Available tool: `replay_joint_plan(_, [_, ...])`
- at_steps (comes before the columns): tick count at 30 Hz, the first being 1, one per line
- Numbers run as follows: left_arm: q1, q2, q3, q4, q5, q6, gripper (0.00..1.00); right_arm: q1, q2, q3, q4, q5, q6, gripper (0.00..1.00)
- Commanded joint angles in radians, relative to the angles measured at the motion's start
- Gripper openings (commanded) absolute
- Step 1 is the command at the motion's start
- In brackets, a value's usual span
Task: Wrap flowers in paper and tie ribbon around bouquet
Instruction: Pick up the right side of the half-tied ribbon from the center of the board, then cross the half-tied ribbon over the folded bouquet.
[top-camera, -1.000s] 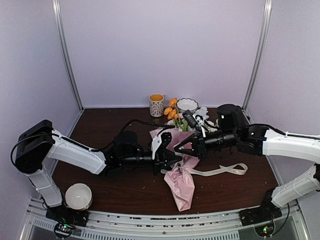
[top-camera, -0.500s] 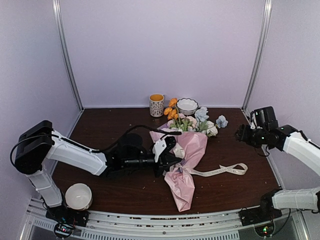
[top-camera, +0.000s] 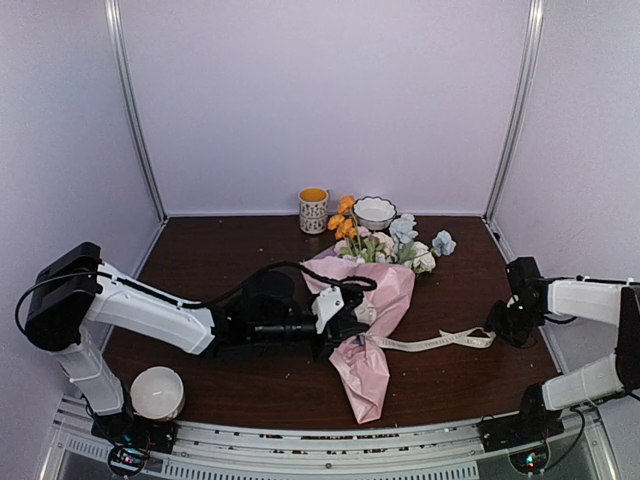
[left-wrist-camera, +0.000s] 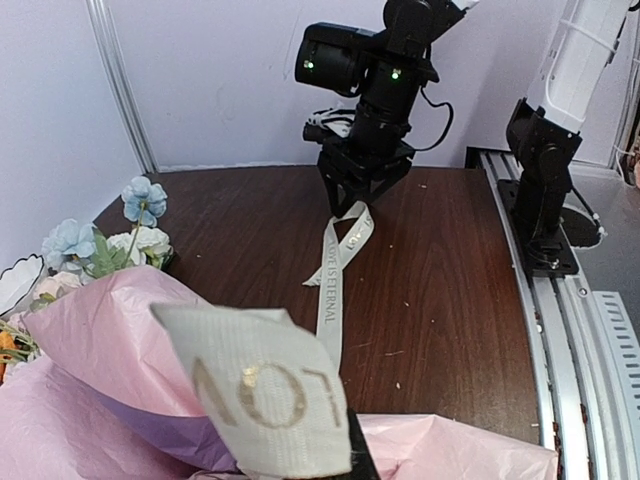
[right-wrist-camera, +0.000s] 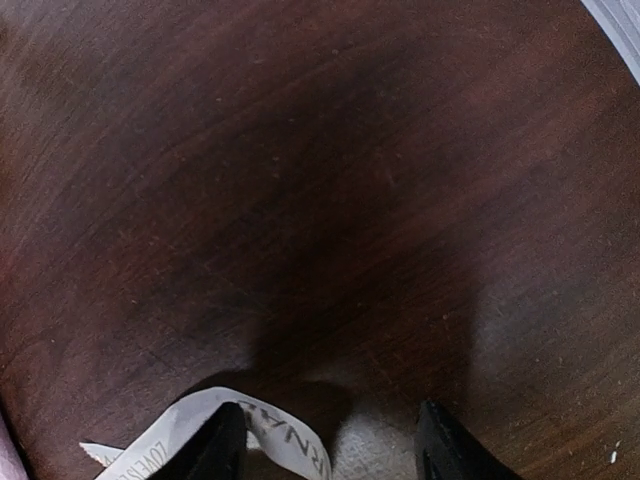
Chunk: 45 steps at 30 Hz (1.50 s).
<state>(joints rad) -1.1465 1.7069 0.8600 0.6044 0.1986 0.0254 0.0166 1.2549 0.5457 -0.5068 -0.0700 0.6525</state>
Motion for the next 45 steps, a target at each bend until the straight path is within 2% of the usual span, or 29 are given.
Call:
replay_joint_plan(1, [-0.002, -0.039, 0.005, 0.013, -0.016, 0.029, 0.00, -0.005, 0.002, -0.044, 0.081, -0.077, 0.041, 0.51])
replay_joint_plan(3, [-0.002, -0.038, 0.006, 0.013, -0.020, 0.034, 0.00, -0.004, -0.005, -0.050, 0.089, -0.093, 0.041, 0.38])
replay_joint_plan(6, [-0.002, -0.034, 0.011, 0.008, -0.015, 0.043, 0.00, -0.006, -0.022, -0.043, 0.090, -0.111, 0.019, 0.05])
replay_joint_plan(7, [-0.002, -0.033, 0.011, 0.005, -0.016, 0.043, 0.00, -0.006, -0.029, -0.033, 0.085, -0.123, 0.004, 0.00])
replay_joint_plan(11, [-0.003, -0.032, -0.011, 0.022, -0.023, 0.045, 0.00, 0.017, -0.099, 0.057, 0.080, -0.177, -0.046, 0.00])
replay_joint_plan(13, [-0.002, -0.032, -0.039, 0.074, -0.029, 0.035, 0.00, 0.072, -0.132, 0.129, 0.061, -0.177, -0.072, 0.00])
replay_joint_plan(17, [-0.010, -0.035, -0.049, 0.086, -0.034, 0.039, 0.00, 0.302, -0.166, 0.318, 0.018, -0.167, -0.083, 0.00])
replay_joint_plan(20, [-0.028, -0.033, -0.056, 0.086, -0.047, 0.066, 0.00, 0.561, -0.145, 0.449, 0.118, -0.210, -0.101, 0.00])
replay_joint_plan(22, [-0.048, -0.038, -0.067, 0.093, -0.054, 0.095, 0.00, 0.677, -0.087, 0.505, 0.219, -0.283, -0.098, 0.00])
replay_joint_plan(25, [-0.075, -0.047, -0.095, 0.136, -0.086, 0.120, 0.00, 0.816, 0.046, 0.605, 0.294, -0.296, -0.091, 0.00])
replay_joint_plan(30, [-0.081, -0.056, -0.131, 0.182, -0.116, 0.091, 0.00, 0.957, 0.319, 0.889, 0.220, -0.340, -0.136, 0.00])
replay_joint_plan(31, [-0.082, -0.059, -0.136, 0.184, -0.116, 0.089, 0.00, 0.974, 0.357, 0.928, 0.187, -0.333, -0.150, 0.03])
replay_joint_plan(35, [-0.082, -0.070, -0.159, 0.195, -0.118, 0.085, 0.00, 0.981, 0.437, 1.010, 0.108, -0.326, -0.150, 0.37])
replay_joint_plan(38, [-0.082, -0.076, -0.174, 0.211, -0.120, 0.075, 0.00, 0.973, 0.456, 1.053, 0.056, -0.316, -0.154, 0.51])
replay_joint_plan(40, [-0.081, -0.075, -0.176, 0.214, -0.124, 0.069, 0.00, 0.969, 0.460, 1.091, 0.008, -0.293, -0.173, 0.57])
replay_joint_plan(43, [-0.081, -0.072, -0.176, 0.224, -0.133, 0.052, 0.00, 0.964, 0.438, 1.119, -0.064, -0.283, -0.241, 0.59])
replay_joint_plan(45, [-0.081, -0.069, -0.178, 0.239, -0.139, 0.036, 0.00, 0.959, 0.382, 1.074, -0.075, -0.286, -0.270, 0.60])
